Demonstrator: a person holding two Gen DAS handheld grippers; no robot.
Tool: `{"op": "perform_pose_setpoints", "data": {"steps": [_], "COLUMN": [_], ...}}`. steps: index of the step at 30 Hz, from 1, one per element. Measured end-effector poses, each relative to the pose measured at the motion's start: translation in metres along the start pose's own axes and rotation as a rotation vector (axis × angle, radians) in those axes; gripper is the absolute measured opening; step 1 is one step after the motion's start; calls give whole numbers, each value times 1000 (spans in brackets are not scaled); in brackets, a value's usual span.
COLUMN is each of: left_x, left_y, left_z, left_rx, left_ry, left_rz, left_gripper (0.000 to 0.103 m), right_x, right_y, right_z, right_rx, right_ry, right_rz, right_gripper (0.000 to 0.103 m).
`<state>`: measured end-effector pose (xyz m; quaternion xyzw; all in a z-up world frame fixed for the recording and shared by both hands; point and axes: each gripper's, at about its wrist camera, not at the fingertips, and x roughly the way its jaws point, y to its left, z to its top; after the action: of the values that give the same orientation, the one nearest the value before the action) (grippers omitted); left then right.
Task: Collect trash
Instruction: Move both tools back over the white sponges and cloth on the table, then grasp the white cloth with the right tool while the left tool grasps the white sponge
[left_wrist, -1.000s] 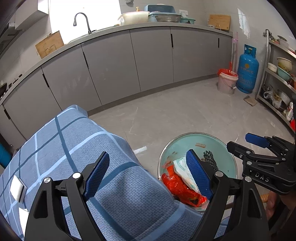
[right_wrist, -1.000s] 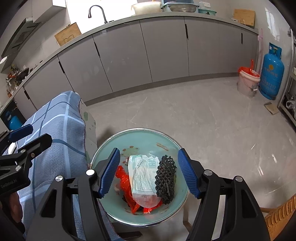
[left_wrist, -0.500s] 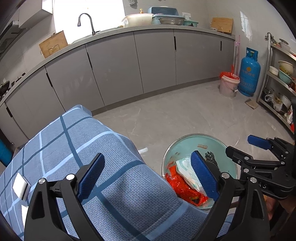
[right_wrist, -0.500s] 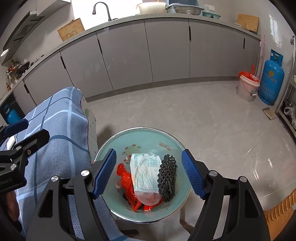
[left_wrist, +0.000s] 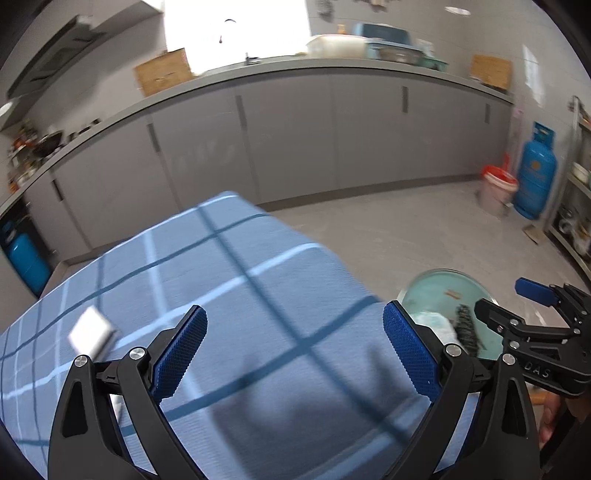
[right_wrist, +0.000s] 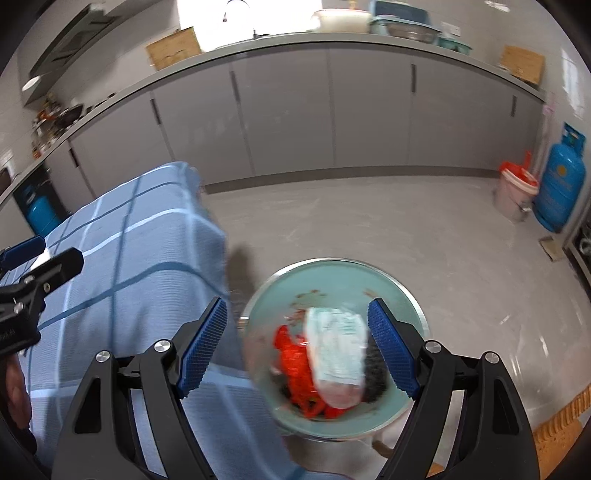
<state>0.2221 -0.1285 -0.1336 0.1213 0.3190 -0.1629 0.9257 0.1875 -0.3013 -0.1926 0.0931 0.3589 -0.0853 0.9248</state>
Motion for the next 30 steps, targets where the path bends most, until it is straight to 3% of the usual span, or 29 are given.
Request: {"op": "perform_pose_setpoints", "data": {"steps": [16, 30], "left_x": [-42, -65], "left_y": [119, 206], "left_z": [-46, -103], "left_rx": [-128, -240], "left_ry": [0, 60], "left_rz": [229, 424], "left_gripper": [95, 95], "right_x": [-5, -6], "right_y": [126, 222], "right_z": [-7, -13], "right_rx": [-171, -291], "right_ry": [22, 42], "right_rz": [176, 282], "right_gripper": [79, 84]}}
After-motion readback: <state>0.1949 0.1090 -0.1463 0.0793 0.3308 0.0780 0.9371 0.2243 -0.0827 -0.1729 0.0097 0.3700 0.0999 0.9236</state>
